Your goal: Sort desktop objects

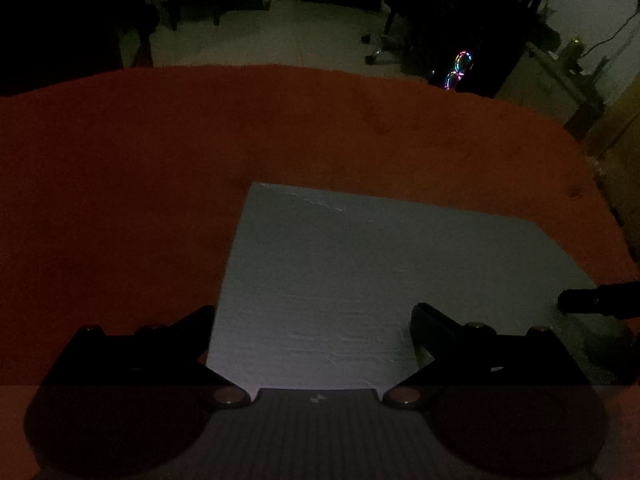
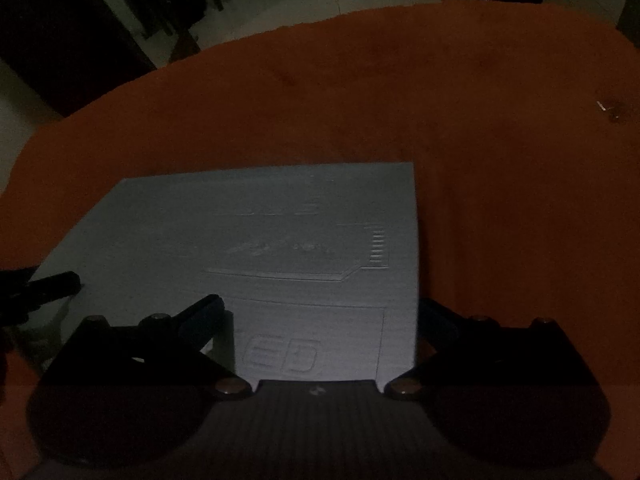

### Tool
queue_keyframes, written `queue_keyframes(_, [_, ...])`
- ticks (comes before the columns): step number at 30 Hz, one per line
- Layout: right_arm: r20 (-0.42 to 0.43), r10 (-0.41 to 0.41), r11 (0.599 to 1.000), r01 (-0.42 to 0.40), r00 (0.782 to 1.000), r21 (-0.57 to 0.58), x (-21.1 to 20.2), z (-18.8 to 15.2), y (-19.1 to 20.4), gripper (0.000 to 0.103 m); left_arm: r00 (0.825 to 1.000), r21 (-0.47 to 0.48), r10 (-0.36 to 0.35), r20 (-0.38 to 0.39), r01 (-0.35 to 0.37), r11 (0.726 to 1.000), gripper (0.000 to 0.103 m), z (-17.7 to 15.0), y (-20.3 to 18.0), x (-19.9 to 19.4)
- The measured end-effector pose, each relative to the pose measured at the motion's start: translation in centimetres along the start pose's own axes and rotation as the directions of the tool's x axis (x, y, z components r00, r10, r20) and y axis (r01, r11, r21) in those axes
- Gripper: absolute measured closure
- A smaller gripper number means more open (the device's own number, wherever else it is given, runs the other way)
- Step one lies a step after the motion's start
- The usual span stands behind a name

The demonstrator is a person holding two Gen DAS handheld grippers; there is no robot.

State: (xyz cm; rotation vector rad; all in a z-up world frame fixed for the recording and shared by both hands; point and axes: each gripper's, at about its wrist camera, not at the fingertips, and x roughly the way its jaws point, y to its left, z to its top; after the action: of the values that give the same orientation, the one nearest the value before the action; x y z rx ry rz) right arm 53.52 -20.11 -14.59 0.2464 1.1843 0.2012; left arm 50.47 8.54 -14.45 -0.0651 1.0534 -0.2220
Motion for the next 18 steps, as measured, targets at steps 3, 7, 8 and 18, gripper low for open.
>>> queue_keyframes(3, [0.019, 0.007, 1.0, -0.007, 1.0, -0.014, -1.6, -1.4, 0.3, 0.0, 1.0, 0.0, 0.003, 0.025, -0.003, 1.0, 0.001, -0.7, 0.0, -2.7])
queue_keyframes(7, [0.035, 0.014, 0.999, -0.012, 0.999, -0.041, -4.1, -3.3, 1.3, 0.0, 0.999, -0.011, 0.01, 0.04, -0.01, 1.0, 0.001, -2.3, -0.2, -6.0])
queue_keyframes(8, [0.042, 0.014, 0.999, -0.012, 0.999, -0.052, -4.7, -3.8, 1.7, 0.0, 0.999, -0.019, 0.012, 0.045, -0.011, 1.0, 0.001, -2.7, -0.2, -7.0])
queue_keyframes(18, [0.087, 0.01, 0.993, 0.001, 0.996, -0.116, -9.2, -9.3, 3.1, 0.0, 0.995, -0.019, 0.04, 0.092, -0.038, 0.999, 0.001, -9.7, -2.1, -15.3])
